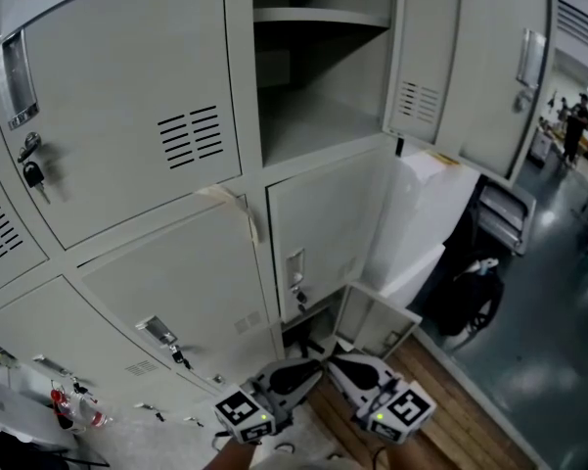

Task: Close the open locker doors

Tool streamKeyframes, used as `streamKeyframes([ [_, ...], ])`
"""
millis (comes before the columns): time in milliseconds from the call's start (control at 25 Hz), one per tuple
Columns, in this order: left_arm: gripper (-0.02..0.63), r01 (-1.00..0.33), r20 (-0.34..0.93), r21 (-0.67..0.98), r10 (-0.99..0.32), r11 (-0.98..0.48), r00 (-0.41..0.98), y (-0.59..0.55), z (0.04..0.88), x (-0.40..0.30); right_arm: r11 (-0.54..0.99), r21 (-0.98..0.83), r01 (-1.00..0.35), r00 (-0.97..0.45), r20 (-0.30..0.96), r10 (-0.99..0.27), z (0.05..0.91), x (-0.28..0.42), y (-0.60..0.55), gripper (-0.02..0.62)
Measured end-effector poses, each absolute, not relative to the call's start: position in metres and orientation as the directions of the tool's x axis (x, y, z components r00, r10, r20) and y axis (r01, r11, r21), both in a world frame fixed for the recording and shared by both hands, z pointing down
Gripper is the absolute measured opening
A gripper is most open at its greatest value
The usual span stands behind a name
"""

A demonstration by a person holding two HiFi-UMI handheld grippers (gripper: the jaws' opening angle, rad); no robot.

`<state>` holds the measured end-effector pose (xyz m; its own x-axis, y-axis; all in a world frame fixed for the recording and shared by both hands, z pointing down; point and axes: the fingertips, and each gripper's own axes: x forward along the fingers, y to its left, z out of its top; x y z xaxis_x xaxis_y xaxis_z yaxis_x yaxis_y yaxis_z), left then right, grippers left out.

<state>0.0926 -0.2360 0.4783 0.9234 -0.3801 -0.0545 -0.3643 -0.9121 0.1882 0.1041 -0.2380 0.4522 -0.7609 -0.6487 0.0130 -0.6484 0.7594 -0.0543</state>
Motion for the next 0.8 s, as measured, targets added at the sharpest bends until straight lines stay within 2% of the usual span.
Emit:
streamKeyframes([
  [800,0.046,-0.321,-0.053,0.192,-0.336,-0.928,0.94,-0.226,0.48,0.106,0.749,-0.056,-0.661,-0.751,0.055,-0.658,0.459,0.113,-0.222,0.003],
])
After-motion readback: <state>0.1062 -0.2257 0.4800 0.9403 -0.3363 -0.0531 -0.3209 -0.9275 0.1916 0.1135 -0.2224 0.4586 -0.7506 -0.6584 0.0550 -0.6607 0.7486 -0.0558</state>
